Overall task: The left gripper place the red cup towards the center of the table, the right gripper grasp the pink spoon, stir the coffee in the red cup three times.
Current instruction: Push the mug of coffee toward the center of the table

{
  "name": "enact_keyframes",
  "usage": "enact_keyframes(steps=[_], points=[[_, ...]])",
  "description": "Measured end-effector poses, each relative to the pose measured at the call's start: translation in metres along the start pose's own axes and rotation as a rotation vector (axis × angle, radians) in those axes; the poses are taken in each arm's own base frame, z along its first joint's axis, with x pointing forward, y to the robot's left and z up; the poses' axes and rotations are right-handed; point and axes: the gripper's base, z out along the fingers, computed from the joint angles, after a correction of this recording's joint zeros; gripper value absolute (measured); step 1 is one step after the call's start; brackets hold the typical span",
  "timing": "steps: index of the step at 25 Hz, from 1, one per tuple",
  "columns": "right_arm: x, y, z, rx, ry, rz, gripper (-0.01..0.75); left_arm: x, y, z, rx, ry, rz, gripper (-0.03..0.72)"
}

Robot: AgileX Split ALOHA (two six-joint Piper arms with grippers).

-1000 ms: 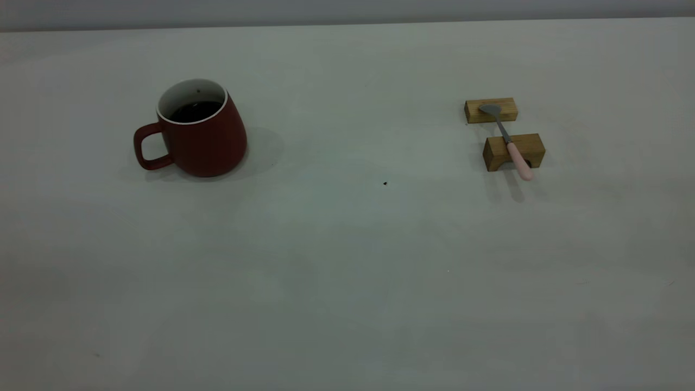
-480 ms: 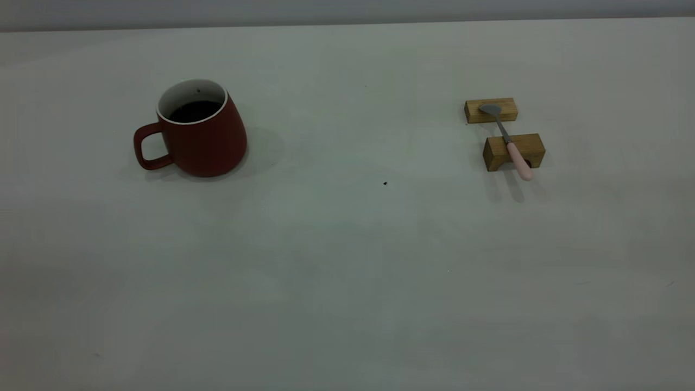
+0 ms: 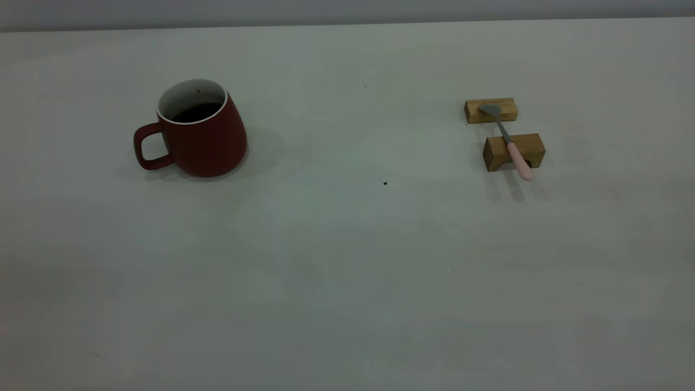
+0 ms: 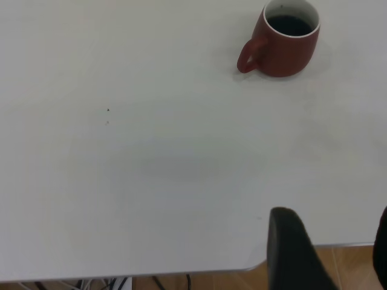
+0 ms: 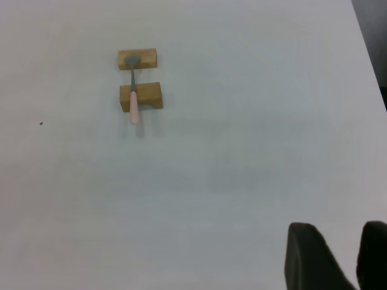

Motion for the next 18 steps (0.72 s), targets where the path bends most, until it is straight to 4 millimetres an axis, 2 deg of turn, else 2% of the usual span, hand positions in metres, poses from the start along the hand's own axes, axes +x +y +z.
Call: enact_keyframes(steps=[6, 10, 15, 18], points=[[0.000, 0.000, 0.000, 0.000, 0.000, 0.000, 0.238, -0.003, 0.001, -0.002, -0.009, 0.010, -0.003, 0.407], [0.000, 0.000, 0.000, 0.000, 0.000, 0.000, 0.238, -0.026, 0.002, 0.002, -0.027, 0.134, -0.004, 0.407], [0.000, 0.000, 0.000, 0.000, 0.000, 0.000, 0.238, -0.062, 0.002, 0.031, -0.027, 0.323, -0.002, 0.407], [0.000, 0.000, 0.000, 0.000, 0.000, 0.000, 0.238, -0.081, 0.004, 0.060, -0.036, 0.365, 0.007, 0.407]])
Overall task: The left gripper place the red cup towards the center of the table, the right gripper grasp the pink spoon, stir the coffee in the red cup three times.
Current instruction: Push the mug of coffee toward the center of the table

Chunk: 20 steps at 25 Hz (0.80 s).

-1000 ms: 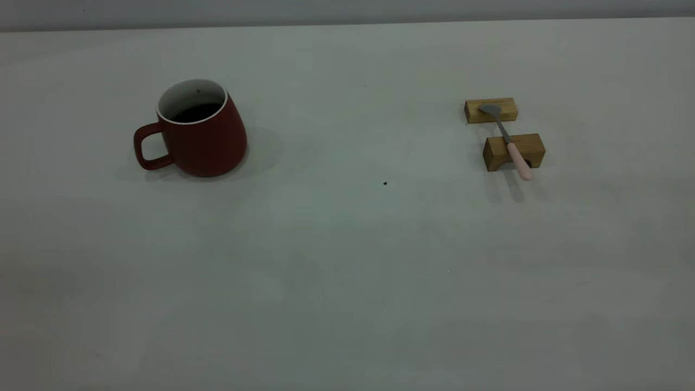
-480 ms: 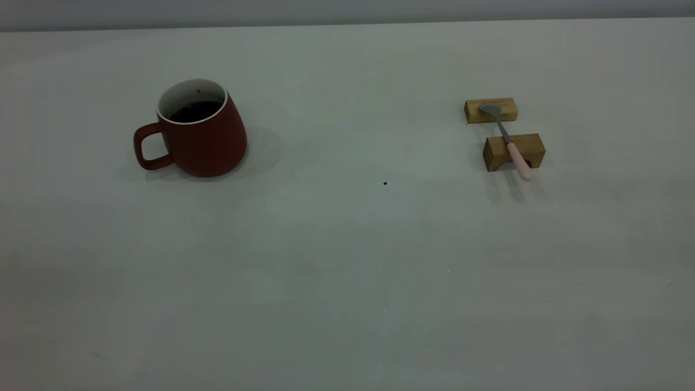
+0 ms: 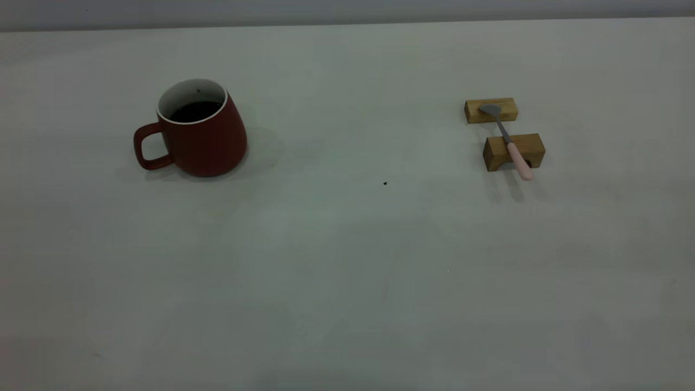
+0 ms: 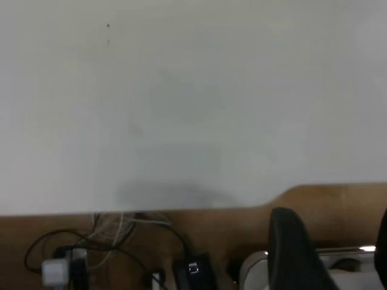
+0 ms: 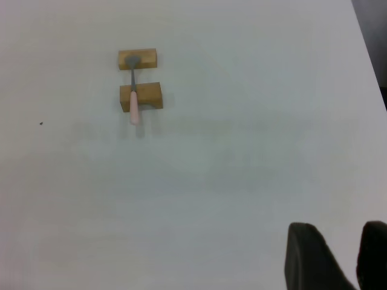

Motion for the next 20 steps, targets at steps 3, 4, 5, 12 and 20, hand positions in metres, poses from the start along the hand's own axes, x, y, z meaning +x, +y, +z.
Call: enact_keyframes(steps=[3, 4, 5, 12, 20], points=[[0.000, 0.000, 0.000, 0.000, 0.000, 0.000, 0.238, -0.027, 0.000, 0.028, -0.008, 0.029, 0.011, 0.407], [0.000, 0.000, 0.000, 0.000, 0.000, 0.000, 0.238, -0.035, 0.000, 0.037, -0.007, 0.026, 0.014, 0.407], [0.000, 0.000, 0.000, 0.000, 0.000, 0.000, 0.238, -0.043, -0.001, 0.047, -0.006, 0.045, 0.016, 0.407], [0.000, 0.000, 0.000, 0.000, 0.000, 0.000, 0.238, -0.108, -0.003, 0.126, -0.001, 0.202, 0.039, 0.407], [0.000, 0.000, 0.000, 0.000, 0.000, 0.001, 0.238, -0.175, 0.000, 0.226, -0.027, 0.343, 0.249, 0.407]])
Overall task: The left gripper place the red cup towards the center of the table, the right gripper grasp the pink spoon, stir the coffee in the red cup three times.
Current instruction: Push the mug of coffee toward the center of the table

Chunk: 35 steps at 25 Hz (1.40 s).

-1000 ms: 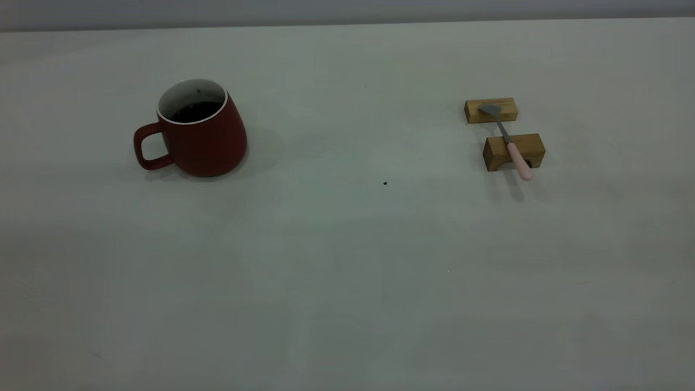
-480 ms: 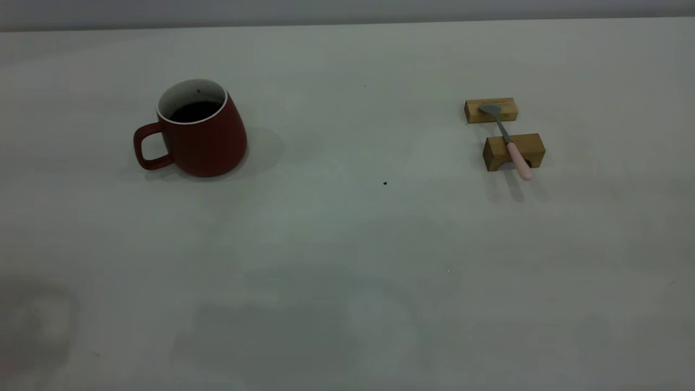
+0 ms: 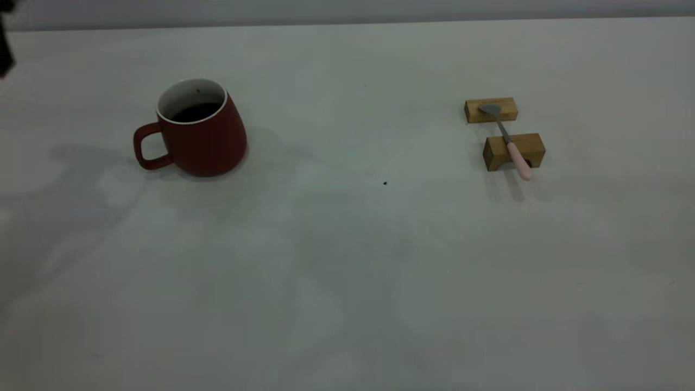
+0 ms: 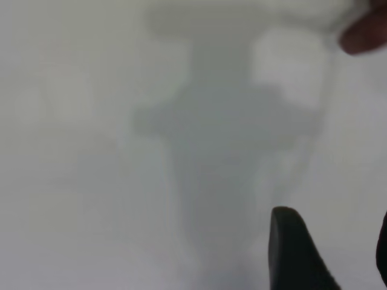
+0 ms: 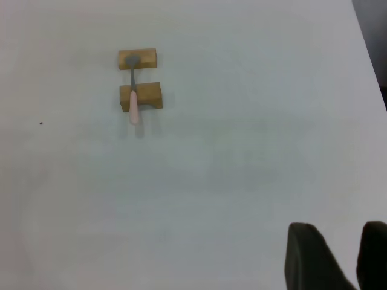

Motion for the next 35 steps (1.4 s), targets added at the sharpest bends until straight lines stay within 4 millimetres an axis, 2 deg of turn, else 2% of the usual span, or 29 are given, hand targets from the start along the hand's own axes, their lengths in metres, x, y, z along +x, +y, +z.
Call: enact_keyframes(steps=[4, 8, 15, 19, 26, 35], points=[[0.000, 0.000, 0.000, 0.000, 0.000, 0.000, 0.238, -0.030, 0.005, 0.029, -0.001, 0.011, 0.280, 0.407], [0.000, 0.000, 0.000, 0.000, 0.000, 0.000, 0.238, -0.048, 0.002, 0.058, 0.019, -0.046, 0.498, 0.407], [0.000, 0.000, 0.000, 0.000, 0.000, -0.001, 0.238, -0.065, -0.002, 0.118, 0.031, -0.053, 0.684, 0.407], [0.000, 0.000, 0.000, 0.000, 0.000, -0.001, 0.238, -0.070, -0.005, 0.140, 0.061, -0.052, 0.706, 0.407], [0.000, 0.000, 0.000, 0.000, 0.000, -0.001, 0.238, -0.072, -0.023, 0.157, 0.155, -0.091, 0.791, 0.407], [0.000, 0.000, 0.000, 0.000, -0.001, -0.001, 0.238, -0.081, -0.076, 0.155, 0.201, -0.151, 0.934, 0.407]])
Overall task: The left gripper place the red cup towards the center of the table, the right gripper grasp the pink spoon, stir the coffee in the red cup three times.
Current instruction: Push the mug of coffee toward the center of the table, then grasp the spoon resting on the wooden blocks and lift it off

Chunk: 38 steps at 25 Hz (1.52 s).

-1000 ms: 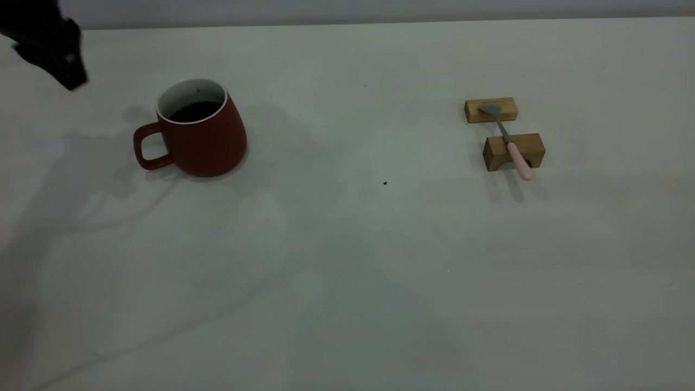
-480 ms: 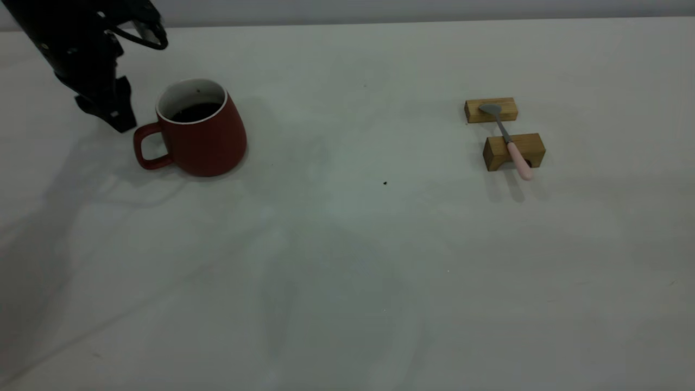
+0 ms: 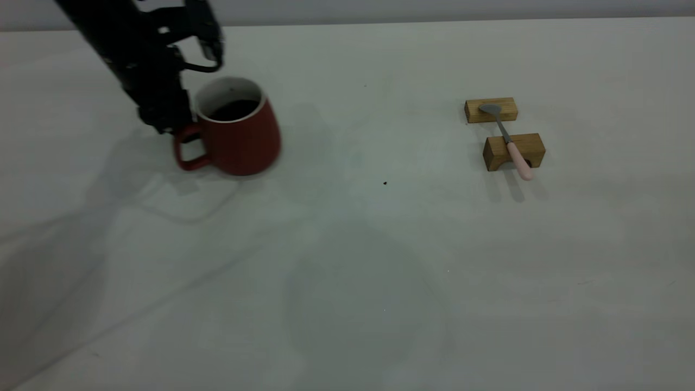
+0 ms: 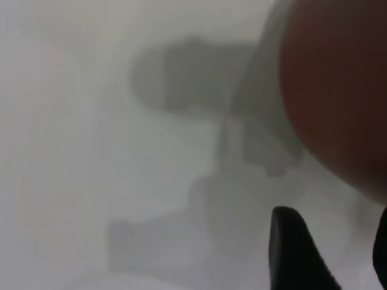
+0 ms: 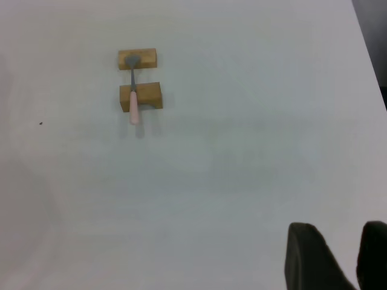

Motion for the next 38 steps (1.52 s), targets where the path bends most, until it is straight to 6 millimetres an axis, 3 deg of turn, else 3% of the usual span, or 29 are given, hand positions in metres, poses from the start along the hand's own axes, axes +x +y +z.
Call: enact_keyframes(steps=[12, 17, 20, 24, 29, 34, 38], points=[[0.000, 0.000, 0.000, 0.000, 0.000, 0.000, 0.238, -0.064, -0.040, 0.008, 0.025, -0.111, 0.005, 0.407], [0.000, 0.000, 0.000, 0.000, 0.000, 0.000, 0.238, -0.068, -0.046, 0.008, 0.054, -0.109, 0.000, 0.407], [0.000, 0.000, 0.000, 0.000, 0.000, 0.000, 0.238, -0.063, -0.042, -0.009, 0.088, -0.082, -0.035, 0.407], [0.000, 0.000, 0.000, 0.000, 0.000, 0.000, 0.238, -0.054, -0.026, -0.065, 0.045, -0.030, -0.116, 0.407], [0.000, 0.000, 0.000, 0.000, 0.000, 0.000, 0.238, -0.048, -0.024, -0.172, -0.090, 0.014, -0.298, 0.407], [0.000, 0.000, 0.000, 0.000, 0.000, 0.000, 0.238, -0.033, -0.057, -0.288, -0.175, -0.013, -0.510, 0.407], [0.000, 0.000, 0.000, 0.000, 0.000, 0.000, 0.238, -0.014, -0.092, -0.351, -0.199, -0.033, -0.656, 0.407]])
